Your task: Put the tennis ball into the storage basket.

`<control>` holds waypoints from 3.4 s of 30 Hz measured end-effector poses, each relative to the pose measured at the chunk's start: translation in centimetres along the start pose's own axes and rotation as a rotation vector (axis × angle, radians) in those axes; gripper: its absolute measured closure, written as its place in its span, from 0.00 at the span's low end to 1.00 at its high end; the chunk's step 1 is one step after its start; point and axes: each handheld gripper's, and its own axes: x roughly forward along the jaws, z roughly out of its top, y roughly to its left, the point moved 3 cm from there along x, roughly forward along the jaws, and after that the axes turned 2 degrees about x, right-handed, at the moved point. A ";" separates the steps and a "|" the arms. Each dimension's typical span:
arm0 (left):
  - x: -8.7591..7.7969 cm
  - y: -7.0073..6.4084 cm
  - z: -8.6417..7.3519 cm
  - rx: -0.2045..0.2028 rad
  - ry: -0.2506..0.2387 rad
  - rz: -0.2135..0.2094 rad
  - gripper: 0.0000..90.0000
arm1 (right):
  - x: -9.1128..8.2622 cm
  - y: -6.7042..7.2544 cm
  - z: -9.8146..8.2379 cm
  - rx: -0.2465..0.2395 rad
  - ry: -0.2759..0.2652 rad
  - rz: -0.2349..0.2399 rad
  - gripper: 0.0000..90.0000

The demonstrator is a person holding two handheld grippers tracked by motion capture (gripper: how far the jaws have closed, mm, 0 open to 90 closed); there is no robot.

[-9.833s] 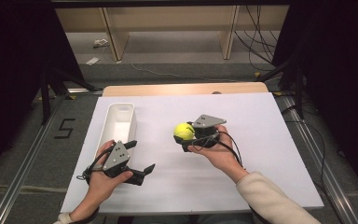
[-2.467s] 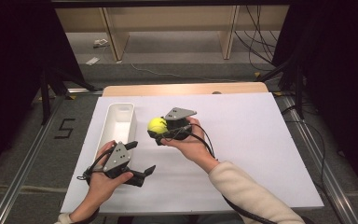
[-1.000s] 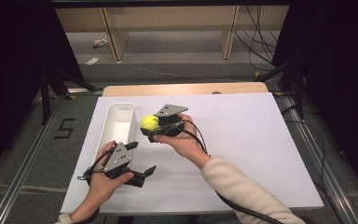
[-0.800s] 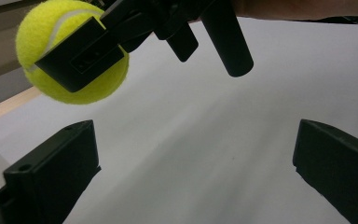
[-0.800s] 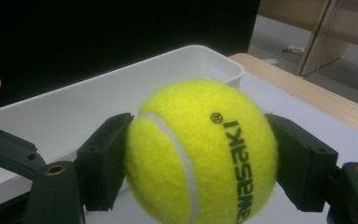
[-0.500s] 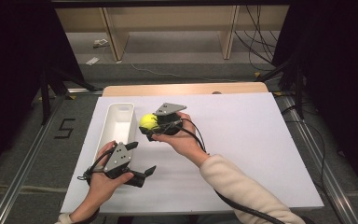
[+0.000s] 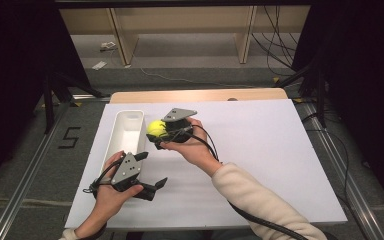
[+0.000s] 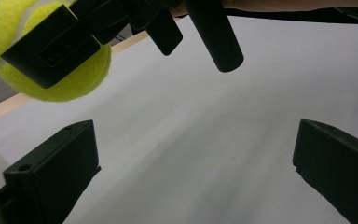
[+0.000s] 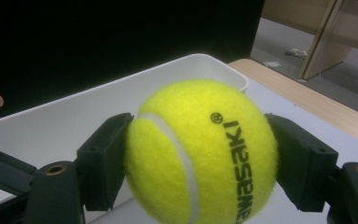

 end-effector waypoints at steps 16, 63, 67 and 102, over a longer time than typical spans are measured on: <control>0.0 0.0 0.0 0.001 0.003 0.000 0.00 | 0.7 0.4 0.7 -0.013 0.003 0.010 0.30; 0.0 0.0 0.0 0.002 0.001 -0.002 0.00 | 2.5 1.0 2.1 -0.019 0.011 0.027 0.30; 0.1 -0.1 0.0 0.002 0.001 -0.003 0.00 | 2.7 1.1 2.3 -0.021 0.012 0.028 0.30; 0.0 -0.1 0.0 0.004 0.001 -0.002 0.00 | 4.0 2.0 3.1 -0.028 0.021 0.052 0.30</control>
